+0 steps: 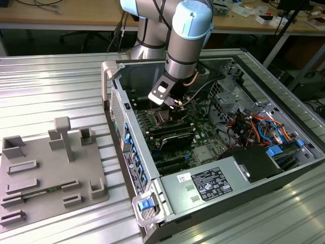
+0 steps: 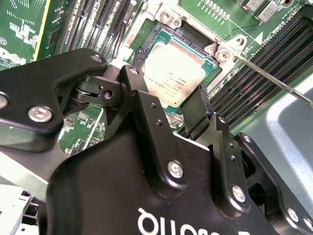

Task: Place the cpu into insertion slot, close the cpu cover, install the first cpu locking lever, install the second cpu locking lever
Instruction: 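Place the cpu into insertion slot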

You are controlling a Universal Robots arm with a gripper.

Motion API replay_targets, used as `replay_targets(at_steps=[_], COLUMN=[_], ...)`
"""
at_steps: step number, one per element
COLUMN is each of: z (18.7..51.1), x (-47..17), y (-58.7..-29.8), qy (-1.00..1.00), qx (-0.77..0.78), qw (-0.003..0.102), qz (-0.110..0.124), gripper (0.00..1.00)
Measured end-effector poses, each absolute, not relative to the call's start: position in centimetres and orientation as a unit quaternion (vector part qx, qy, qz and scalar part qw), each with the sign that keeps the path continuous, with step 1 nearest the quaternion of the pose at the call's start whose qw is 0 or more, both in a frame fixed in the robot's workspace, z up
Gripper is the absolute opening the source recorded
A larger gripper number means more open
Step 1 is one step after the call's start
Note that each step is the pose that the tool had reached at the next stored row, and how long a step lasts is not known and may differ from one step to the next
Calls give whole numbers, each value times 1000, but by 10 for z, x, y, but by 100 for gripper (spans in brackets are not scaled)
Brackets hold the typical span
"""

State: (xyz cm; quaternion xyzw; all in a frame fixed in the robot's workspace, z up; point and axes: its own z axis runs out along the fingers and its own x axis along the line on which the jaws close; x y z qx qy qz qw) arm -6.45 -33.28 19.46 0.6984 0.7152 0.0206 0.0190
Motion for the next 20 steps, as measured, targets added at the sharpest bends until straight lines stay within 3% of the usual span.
replay_targets(at_steps=[20], z=[197], x=[-64], y=[-333], qy=[715], qx=[698], qw=[19], qz=[21], gripper=[55])
